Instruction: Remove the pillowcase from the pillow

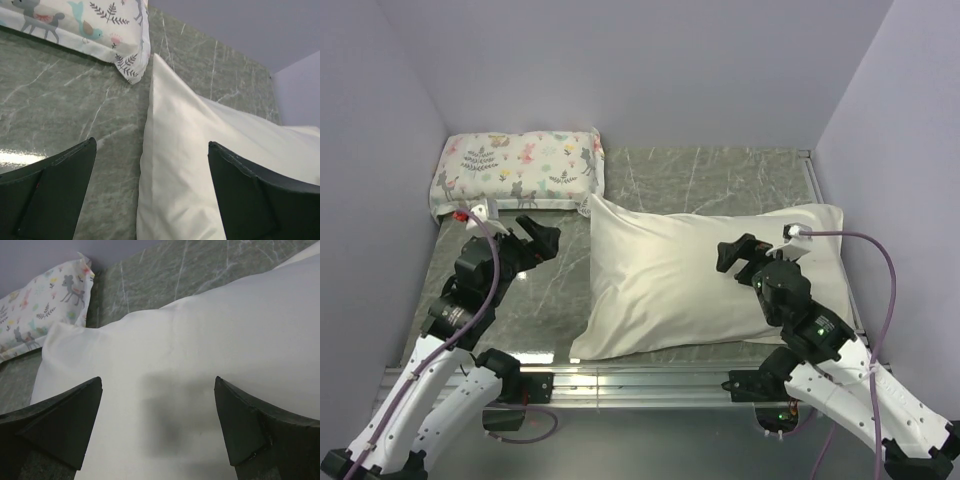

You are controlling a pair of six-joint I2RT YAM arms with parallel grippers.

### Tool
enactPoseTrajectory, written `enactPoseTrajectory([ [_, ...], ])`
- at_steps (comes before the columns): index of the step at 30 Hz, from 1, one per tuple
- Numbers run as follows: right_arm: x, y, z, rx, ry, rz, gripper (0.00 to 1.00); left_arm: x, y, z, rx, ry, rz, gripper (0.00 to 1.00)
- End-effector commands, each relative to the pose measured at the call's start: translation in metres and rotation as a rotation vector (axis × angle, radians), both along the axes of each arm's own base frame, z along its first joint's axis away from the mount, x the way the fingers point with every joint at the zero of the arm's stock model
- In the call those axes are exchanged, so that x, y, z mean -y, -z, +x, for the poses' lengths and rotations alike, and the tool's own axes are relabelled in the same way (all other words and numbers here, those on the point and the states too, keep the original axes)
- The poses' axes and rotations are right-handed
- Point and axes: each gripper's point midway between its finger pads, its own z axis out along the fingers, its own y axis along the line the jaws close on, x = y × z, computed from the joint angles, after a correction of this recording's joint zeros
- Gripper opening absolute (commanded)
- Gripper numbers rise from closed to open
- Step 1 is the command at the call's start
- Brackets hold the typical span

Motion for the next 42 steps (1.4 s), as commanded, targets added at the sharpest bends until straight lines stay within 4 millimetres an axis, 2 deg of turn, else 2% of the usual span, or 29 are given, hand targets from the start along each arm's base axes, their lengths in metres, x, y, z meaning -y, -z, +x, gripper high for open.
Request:
enactPoseTrajectory([
  [1,0.010,-0.013,-0.005,0.029,0.044,0.043,1.00,0.006,0.005,-0.002,-0.016,0.053,0.033,0.99],
  [5,0.019,-0.023,-0.010,0.041,0.069,0.054,1.00,0.034,0.012,-0.013,-0.020,0.232,0.021,0.99],
  [6,0.024,-0.028,-0.010,0.040,0.095,0.046,1.00,0.046,0.017,-0.017,-0.012,0.298,-0.005,0.99],
  [9,0.027,-0.031,-0.009,0.020,0.111,0.011,1.00,0.062,0.036,-0.013,-0.057,0.331,-0.033,0.99],
  [11,0.026,-0.030,-0.007,0.012,0.102,-0.020,1.00,0.074,0.040,-0.011,-0.063,0.349,-0.040,0.99],
  [12,0.025,-0.029,-0.004,-0.003,0.105,-0.039,1.00,0.089,0.047,-0.014,-0.082,0.384,-0.031,0.99],
  [14,0.021,-0.030,-0.001,-0.017,0.091,-0.061,1.00,0.101,0.039,-0.008,-0.060,0.375,-0.016,0.99],
  [15,0.017,-0.023,0.002,-0.046,0.086,-0.092,1.00,0.110,0.050,-0.005,-0.092,0.382,0.011,0.99],
  [17,0.014,-0.019,0.006,-0.073,0.077,-0.122,1.00,0.129,0.050,-0.007,-0.088,0.407,0.031,0.99],
  [19,0.009,-0.011,0.012,-0.117,0.072,-0.159,1.00,0.147,0.059,-0.006,-0.112,0.436,0.046,0.99],
  [20,0.008,-0.007,0.014,-0.128,0.071,-0.169,1.00,0.153,0.059,-0.003,-0.110,0.434,0.032,0.99],
  [21,0.004,0.000,0.019,-0.150,0.062,-0.180,1.00,0.157,0.069,0.000,-0.135,0.439,0.040,0.99],
  [24,-0.009,0.021,0.025,-0.201,0.015,-0.185,1.00,0.169,0.083,0.002,-0.158,0.463,0.016,0.99],
  [26,-0.020,0.036,0.025,-0.236,-0.027,-0.185,0.97,0.176,0.084,0.003,-0.159,0.482,-0.004,0.99],
  [27,-0.024,0.044,0.028,-0.256,-0.037,-0.193,0.94,0.177,0.094,0.004,-0.187,0.477,0.012,0.97],
  [30,-0.036,0.061,0.029,-0.303,-0.081,-0.198,0.82,0.166,0.110,0.011,-0.250,0.404,0.072,0.48],
  [31,-0.040,0.064,0.029,-0.313,-0.105,-0.199,0.77,0.161,0.113,0.013,-0.259,0.374,0.084,0.17],
  [32,-0.044,0.066,0.031,-0.319,-0.119,-0.200,0.67,0.154,0.114,0.014,-0.268,0.347,0.095,0.07],
  [33,-0.047,0.067,0.031,-0.321,-0.134,-0.199,0.62,0.140,0.117,0.018,-0.281,0.292,0.116,0.00],
  [35,-0.057,0.066,0.032,-0.322,-0.181,-0.199,0.48,0.119,0.113,0.018,-0.277,0.229,0.099,0.00],
  [36,-0.061,0.067,0.035,-0.324,-0.195,-0.198,0.33,0.098,0.111,0.026,-0.277,0.161,0.080,0.00],
  [37,-0.067,0.066,0.036,-0.325,-0.217,-0.196,0.27,0.084,0.111,0.026,-0.291,0.130,0.068,0.01],
  [38,-0.073,0.057,0.041,-0.309,-0.237,-0.190,0.21,0.069,0.101,0.025,-0.264,0.093,0.028,0.00],
  [39,-0.083,0.060,0.043,-0.325,-0.274,-0.187,0.10,0.044,0.098,0.030,-0.260,0.017,0.011,0.01],
  [40,-0.091,0.058,0.045,-0.328,-0.298,-0.178,0.06,0.027,0.096,0.028,-0.259,-0.037,0.012,0.01],
  [41,-0.103,0.052,0.051,-0.323,-0.324,-0.161,0.00,0.011,0.080,0.025,-0.215,-0.081,-0.007,0.00],
  [42,-0.117,0.049,0.049,-0.327,-0.378,-0.139,0.00,-0.012,0.073,0.028,-0.197,-0.159,-0.011,0.01],
])
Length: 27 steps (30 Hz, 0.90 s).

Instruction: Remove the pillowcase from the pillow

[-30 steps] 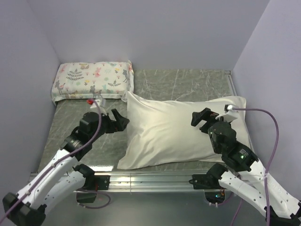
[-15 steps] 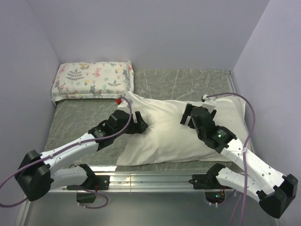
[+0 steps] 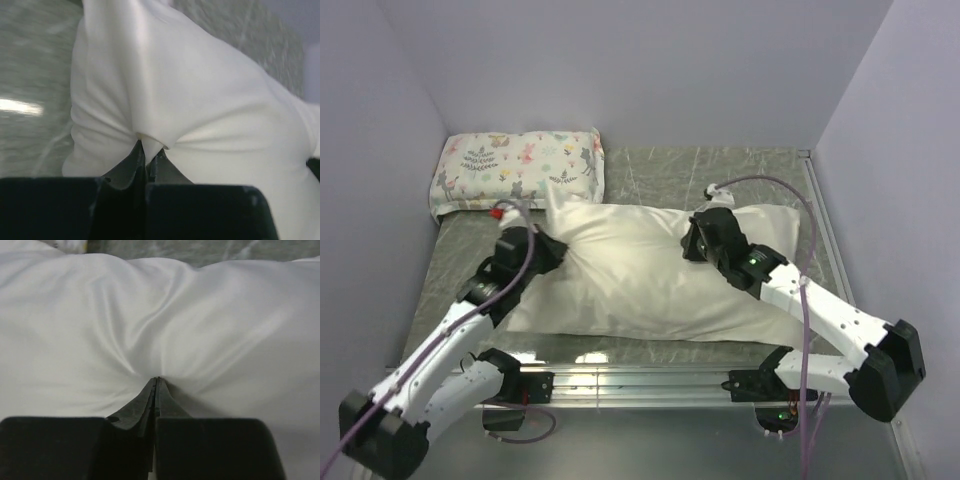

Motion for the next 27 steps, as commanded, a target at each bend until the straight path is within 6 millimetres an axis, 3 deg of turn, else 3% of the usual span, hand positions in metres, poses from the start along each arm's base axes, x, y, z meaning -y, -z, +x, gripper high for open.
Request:
enactPoseTrajectory([
  [1,-0.041,-0.006,0.001,-0.042,-0.148,0.055,0.00,-0.089,-0.015,-0.001,0.027,-0.322,0.071,0.01],
  [2,-0.060,-0.014,0.003,-0.031,-0.191,0.079,0.00,-0.100,-0.032,-0.003,0.066,-0.358,0.058,0.00],
  [3,-0.071,-0.016,0.003,-0.033,-0.219,0.089,0.00,-0.117,-0.039,-0.003,0.076,-0.415,0.058,0.00],
  [5,-0.103,-0.028,-0.003,-0.029,-0.307,0.105,0.00,-0.131,-0.051,-0.006,0.089,-0.454,0.065,0.00],
  [6,-0.112,-0.032,-0.004,-0.026,-0.326,0.110,0.00,-0.142,-0.053,-0.005,0.090,-0.488,0.073,0.02],
  [7,-0.118,-0.037,-0.006,-0.017,-0.339,0.112,0.01,-0.148,-0.055,-0.005,0.091,-0.508,0.090,0.11],
  [10,-0.119,-0.058,-0.006,0.029,-0.325,0.136,0.13,-0.162,-0.062,0.000,0.088,-0.523,0.118,0.13],
  [12,-0.106,-0.070,-0.007,0.061,-0.296,0.127,0.30,-0.165,-0.067,0.007,0.087,-0.507,0.123,0.23],
  [13,-0.100,-0.073,-0.009,0.070,-0.283,0.122,0.36,-0.166,-0.068,0.008,0.085,-0.493,0.144,0.37],
  [14,-0.086,-0.083,-0.008,0.104,-0.236,0.115,0.47,-0.166,-0.072,0.012,0.083,-0.481,0.151,0.43],
  [17,-0.055,-0.090,-0.016,0.140,-0.156,0.102,0.65,-0.163,-0.082,0.019,0.100,-0.435,0.176,0.61],
  [19,-0.036,-0.091,-0.017,0.147,-0.097,0.098,0.71,-0.156,-0.085,0.021,0.105,-0.376,0.193,0.74],
  [21,-0.009,-0.087,-0.021,0.153,-0.019,0.071,0.78,-0.149,-0.096,0.025,0.124,-0.320,0.202,0.80],
  [23,0.024,-0.074,-0.016,0.133,0.076,0.054,0.82,-0.133,-0.107,0.027,0.143,-0.215,0.199,0.85],
  [25,0.038,-0.049,-0.017,0.072,0.074,0.073,0.84,-0.117,-0.123,0.028,0.175,-0.143,0.190,0.88],
  [26,0.061,-0.048,-0.008,0.080,0.140,0.098,0.84,-0.110,-0.122,0.029,0.163,-0.129,0.196,0.89],
  [27,0.066,-0.042,-0.008,0.070,0.143,0.117,0.84,-0.081,-0.125,0.026,0.174,-0.052,0.198,0.90],
])
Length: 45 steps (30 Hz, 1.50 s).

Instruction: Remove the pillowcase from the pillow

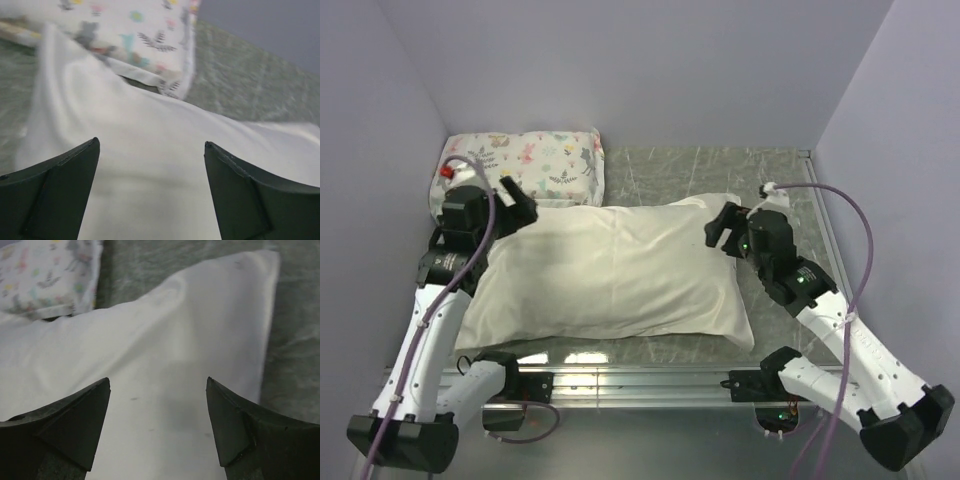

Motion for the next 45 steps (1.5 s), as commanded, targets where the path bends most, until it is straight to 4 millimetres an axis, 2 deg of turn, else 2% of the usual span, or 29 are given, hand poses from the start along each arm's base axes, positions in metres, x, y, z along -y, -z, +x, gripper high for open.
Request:
enactPoseTrajectory([
  [1,0.033,0.049,-0.003,-0.120,0.054,0.013,0.85,0.059,-0.036,-0.002,0.073,0.205,0.033,0.91],
  [2,0.038,0.049,-0.002,-0.108,0.066,0.028,0.86,0.067,-0.033,0.001,0.056,0.190,0.062,0.92],
  [3,0.047,0.053,0.000,-0.114,0.093,0.038,0.86,0.096,-0.033,-0.005,0.054,0.266,0.068,0.91],
  [4,0.048,0.062,-0.001,-0.133,0.091,0.046,0.87,0.109,-0.036,-0.006,0.056,0.286,0.053,0.92],
  [5,0.050,0.065,0.001,-0.133,0.097,0.055,0.88,0.120,-0.029,-0.003,0.037,0.294,0.067,0.92],
  [6,0.058,0.068,0.003,-0.136,0.125,0.065,0.88,0.145,-0.030,-0.009,0.047,0.355,0.059,0.92],
  [7,0.061,0.079,0.003,-0.158,0.136,0.075,0.90,0.158,-0.030,-0.010,0.050,0.379,0.050,0.92],
  [8,0.058,0.081,0.005,-0.159,0.113,0.113,0.91,0.183,-0.017,-0.015,0.023,0.427,0.075,0.92],
  [10,0.060,0.097,0.005,-0.199,0.090,0.174,0.91,0.206,-0.009,-0.018,0.006,0.462,0.109,0.92],
  [12,0.048,0.099,0.005,-0.205,0.027,0.233,0.90,0.227,0.018,-0.019,-0.057,0.491,0.163,0.89],
  [15,0.042,0.100,0.001,-0.190,-0.005,0.268,0.89,0.232,0.052,-0.017,-0.127,0.485,0.188,0.73],
  [16,0.041,0.101,0.000,-0.192,-0.007,0.274,0.88,0.229,0.063,-0.018,-0.142,0.474,0.196,0.62],
  [17,0.040,0.097,-0.001,-0.173,-0.016,0.280,0.87,0.225,0.066,-0.018,-0.144,0.460,0.203,0.55],
  [18,0.038,0.095,-0.002,-0.167,-0.026,0.286,0.86,0.221,0.069,-0.019,-0.146,0.445,0.212,0.41],
  [19,0.037,0.090,-0.003,-0.156,-0.034,0.293,0.84,0.211,0.073,-0.018,-0.149,0.405,0.230,0.33],
  [21,0.035,0.084,-0.004,-0.142,-0.046,0.304,0.72,0.200,0.071,-0.019,-0.149,0.368,0.245,0.21],
  [22,0.033,0.079,-0.005,-0.133,-0.058,0.313,0.66,0.195,0.071,-0.020,-0.148,0.352,0.248,0.10],
  [23,0.032,0.074,-0.006,-0.123,-0.066,0.315,0.51,0.188,0.065,-0.021,-0.138,0.337,0.248,0.06],
  [25,0.029,0.061,-0.008,-0.101,-0.091,0.327,0.37,0.179,0.062,-0.021,-0.130,0.315,0.250,0.01],
  [26,0.027,0.058,-0.008,-0.097,-0.101,0.331,0.25,0.173,0.058,-0.021,-0.120,0.305,0.243,0.00],
  [28,0.027,0.051,-0.007,-0.091,-0.108,0.323,0.16,0.166,0.056,-0.021,-0.116,0.295,0.241,0.01],
  [30,0.034,0.058,-0.006,-0.115,-0.071,0.285,0.22,0.156,0.055,-0.018,-0.115,0.277,0.239,0.01],
  [31,0.039,0.063,-0.004,-0.123,-0.044,0.277,0.40,0.153,0.053,-0.019,-0.111,0.275,0.235,0.01],
  [34,0.052,0.081,0.002,-0.146,0.038,0.275,0.71,0.144,0.052,-0.016,-0.107,0.271,0.223,0.01],
  [36,0.056,0.088,0.007,-0.148,0.070,0.288,0.76,0.139,0.052,-0.013,-0.111,0.268,0.219,0.00],
  [40,0.074,0.119,0.013,-0.214,0.156,0.298,0.90,0.138,0.051,-0.012,-0.111,0.274,0.207,0.00],
  [41,0.075,0.119,0.016,-0.198,0.159,0.312,0.92,0.137,0.051,-0.012,-0.112,0.276,0.207,0.00],
  [43,0.068,0.130,0.011,-0.216,0.129,0.364,0.96,0.138,0.052,-0.012,-0.116,0.282,0.208,0.00],
  [45,0.061,0.125,0.013,-0.177,0.091,0.407,0.96,0.139,0.053,-0.012,-0.117,0.289,0.207,0.00],
])
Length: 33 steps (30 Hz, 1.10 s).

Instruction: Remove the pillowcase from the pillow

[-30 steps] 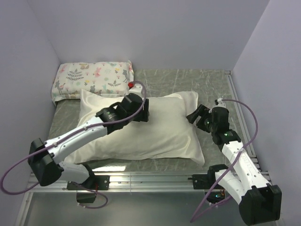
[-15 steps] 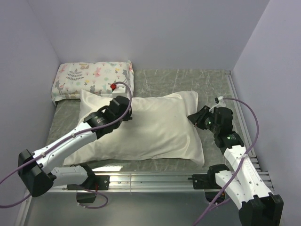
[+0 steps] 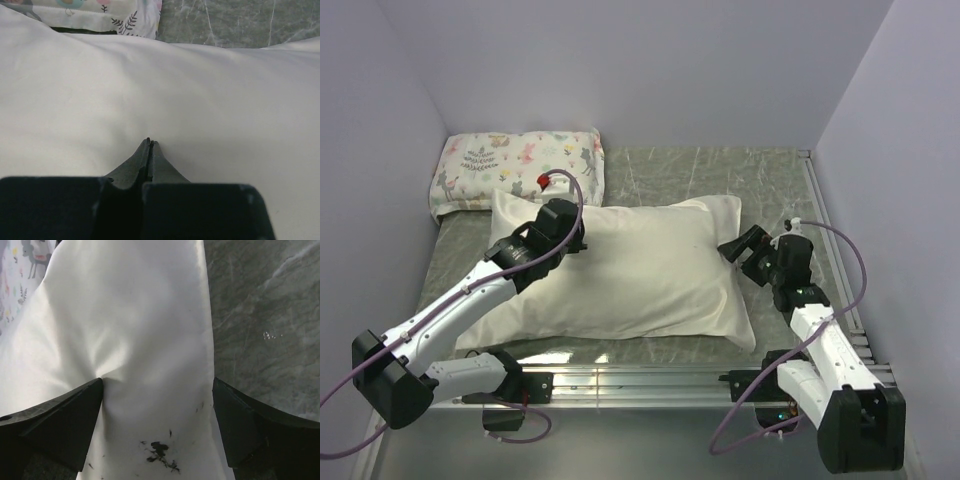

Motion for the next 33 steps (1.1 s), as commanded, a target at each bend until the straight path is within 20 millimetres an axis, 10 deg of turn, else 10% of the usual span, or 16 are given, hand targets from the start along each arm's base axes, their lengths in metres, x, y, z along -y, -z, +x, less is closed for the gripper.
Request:
enactPoseTrajectory([
  [1,-0.010,-0.006,0.002,0.075,-0.039,0.077,0.94,0.003,-0.003,-0.003,0.011,0.039,-0.012,0.01],
  [6,-0.009,-0.030,-0.003,0.139,-0.042,0.064,0.68,0.008,-0.007,-0.003,0.015,0.060,-0.031,0.01],
  [13,-0.016,-0.081,-0.015,0.226,-0.096,0.067,0.00,0.031,-0.026,-0.007,0.044,0.168,-0.118,0.07],
  [19,-0.023,-0.100,-0.024,0.266,-0.138,0.079,0.00,0.070,-0.046,-0.019,0.067,0.273,-0.171,0.23],
  [27,-0.064,-0.126,-0.035,0.296,-0.275,0.098,0.00,0.174,-0.066,-0.049,0.109,0.494,-0.300,0.76],
  [33,-0.099,-0.136,-0.038,0.294,-0.341,0.126,0.00,0.230,-0.067,-0.059,0.113,0.546,-0.420,0.86],
])
